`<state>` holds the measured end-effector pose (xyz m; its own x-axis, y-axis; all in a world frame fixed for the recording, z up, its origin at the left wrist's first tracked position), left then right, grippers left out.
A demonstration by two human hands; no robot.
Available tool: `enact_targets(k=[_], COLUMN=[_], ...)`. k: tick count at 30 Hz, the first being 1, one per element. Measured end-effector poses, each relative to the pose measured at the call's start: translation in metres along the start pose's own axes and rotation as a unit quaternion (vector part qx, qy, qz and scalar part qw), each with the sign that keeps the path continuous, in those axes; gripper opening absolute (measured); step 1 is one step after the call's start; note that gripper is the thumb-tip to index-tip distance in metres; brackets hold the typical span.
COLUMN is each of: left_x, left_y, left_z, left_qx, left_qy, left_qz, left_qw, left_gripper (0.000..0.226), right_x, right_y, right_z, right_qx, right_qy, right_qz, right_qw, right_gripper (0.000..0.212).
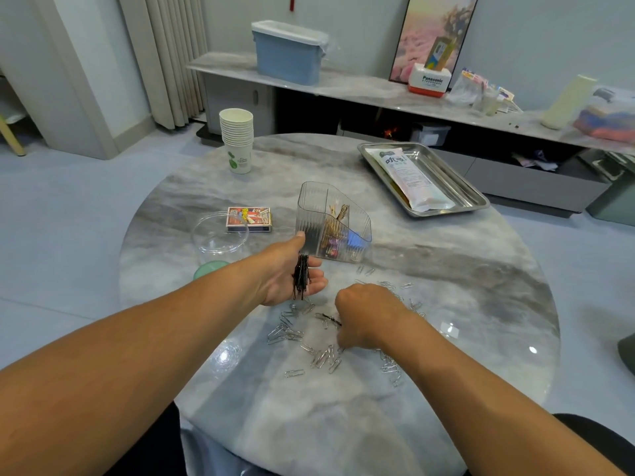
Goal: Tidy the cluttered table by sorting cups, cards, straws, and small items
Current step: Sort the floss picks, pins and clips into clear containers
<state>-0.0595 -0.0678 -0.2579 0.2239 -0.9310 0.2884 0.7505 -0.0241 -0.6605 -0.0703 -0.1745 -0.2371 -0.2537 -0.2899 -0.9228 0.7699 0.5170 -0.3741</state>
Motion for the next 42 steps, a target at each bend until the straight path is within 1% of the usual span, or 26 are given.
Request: enact_targets(k=[2,4,8,10,13,16,18,19,20,21,23,24,25,27,29,30,31,32,33,34,35,36,38,40,41,42], left_x=[-0.001,-0.003,-0.004,-0.002,0.005,0.012,0.013,0.012,0.01,0.008,0.002,-0.001,-0.002,0.0,0.005,0.007,0.009,0.01,0.013,0.016,0.02,0.024,0.037,0.049,0.051,0.051], left_y=[-0.001,-0.001,0.004,0.007,0.008,0.008,0.009,0.01,0.011,0.012,0.014,0.014,0.014,0.012,0.008,0.006,0.004,0.002,0.001,0.0,-0.001,-0.002,-0.007,-0.015,-0.017,-0.017], left_z=[0.0,-0.001,-0.002,-0.003,-0.005,-0.004,-0.003,-0.003,-0.002,-0.001,0.0,0.001,0.001,0.001,-0.001,-0.003,-0.004,-0.005,-0.006,-0.006,-0.006,-0.006,-0.003,0.002,0.005,0.007], left_qx=[0.001,0.001,-0.002,-0.004,-0.005,0.004,0.012,0.015,0.02,0.023,0.026,0.026,0.024,0.019,0.01,0.004,-0.001,-0.006,-0.01,-0.015,-0.018,-0.022,-0.024,-0.019,-0.012,-0.004], left_qy=[0.003,0.01,0.02,0.021,0.029,0.044,0.06,0.068,0.073,0.076,0.074,0.07,0.067,0.056,0.036,0.023,0.009,-0.007,-0.024,-0.043,-0.064,-0.087,-0.133,-0.169,-0.176,-0.18], left_qz=[0.0,0.003,0.011,0.008,-0.009,-0.038,-0.044,-0.041,-0.036,-0.025,0.001,0.01,0.014,0.013,0.005,0.002,0.0,-0.004,-0.01,-0.022,-0.036,-0.054,-0.101,-0.133,-0.132,-0.125], left_qw=[1.0,1.0,1.0,1.0,1.0,0.998,0.997,0.997,0.996,0.996,0.997,0.997,0.997,0.998,0.999,1.0,1.0,1.0,1.0,0.999,0.997,0.994,0.986,0.976,0.975,0.976], left_gripper=[0.063,0.062,0.06,0.058,0.047,0.039,0.037,0.035,0.033,0.03,0.031,0.033,0.035,0.039,0.04,0.042,0.045,0.049,0.054,0.06,0.065,0.07,0.079,0.081,0.08,0.078], right_x=[-0.002,-0.01,-0.027,-0.03,-0.032,-0.026,-0.021,-0.019,-0.021,-0.027,-0.045,-0.052,-0.055,-0.057,-0.062,-0.067,-0.073,-0.077,-0.076,-0.074,-0.074,-0.074,-0.071,-0.067,-0.065,-0.064], right_y=[0.0,-0.001,-0.002,-0.004,-0.008,-0.008,-0.006,-0.006,-0.005,-0.005,-0.006,-0.005,-0.004,-0.002,-0.004,-0.008,-0.014,-0.021,-0.027,-0.033,-0.037,-0.041,-0.039,-0.032,-0.029,-0.026], right_z=[0.016,0.035,0.056,0.059,0.064,0.069,0.073,0.074,0.075,0.075,0.07,0.063,0.056,0.05,0.054,0.061,0.07,0.082,0.093,0.099,0.101,0.097,0.083,0.065,0.059,0.057], right_qx=[0.043,0.08,0.102,0.106,0.114,0.123,0.133,0.133,0.129,0.119,0.08,0.053,0.026,-0.004,0.014,0.042,0.08,0.119,0.15,0.169,0.178,0.181,0.166,0.13,0.115,0.105], right_qy=[0.063,0.105,0.208,0.28,0.397,0.483,0.514,0.514,0.494,0.445,0.27,0.176,0.109,0.039,0.033,0.048,0.096,0.19,0.305,0.406,0.459,0.477,0.49,0.51,0.518,0.54], right_qz=[0.008,0.036,0.108,0.125,0.146,0.136,0.123,0.122,0.129,0.144,0.19,0.205,0.209,0.209,0.214,0.225,0.245,0.268,0.296,0.328,0.356,0.373,0.374,0.346,0.331,0.321], right_qw=[0.997,0.991,0.967,0.946,0.899,0.856,0.838,0.838,0.85,0.876,0.941,0.961,0.972,0.977,0.976,0.972,0.961,0.937,0.893,0.836,0.794,0.775,0.77,0.777,0.78,0.771], right_gripper=[0.026,0.022,0.014,0.015,0.012,0.006,0.004,0.005,0.006,0.008,0.016,0.02,0.024,0.027,0.027,0.024,0.02,0.015,0.011,0.008,0.007,0.006,0.005,0.003,0.011,0.02])
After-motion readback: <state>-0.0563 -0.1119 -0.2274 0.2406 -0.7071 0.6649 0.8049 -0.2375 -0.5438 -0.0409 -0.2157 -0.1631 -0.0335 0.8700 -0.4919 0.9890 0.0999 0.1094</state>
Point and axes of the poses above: each hand's wrist, its own y-axis towards the middle knuckle, its own x-axis out of the palm, z = x × y, the point moved 10 cm from there along y, towards the middle knuckle, and after that the axes turned 1 degree about -y, right-handed, at the moved point
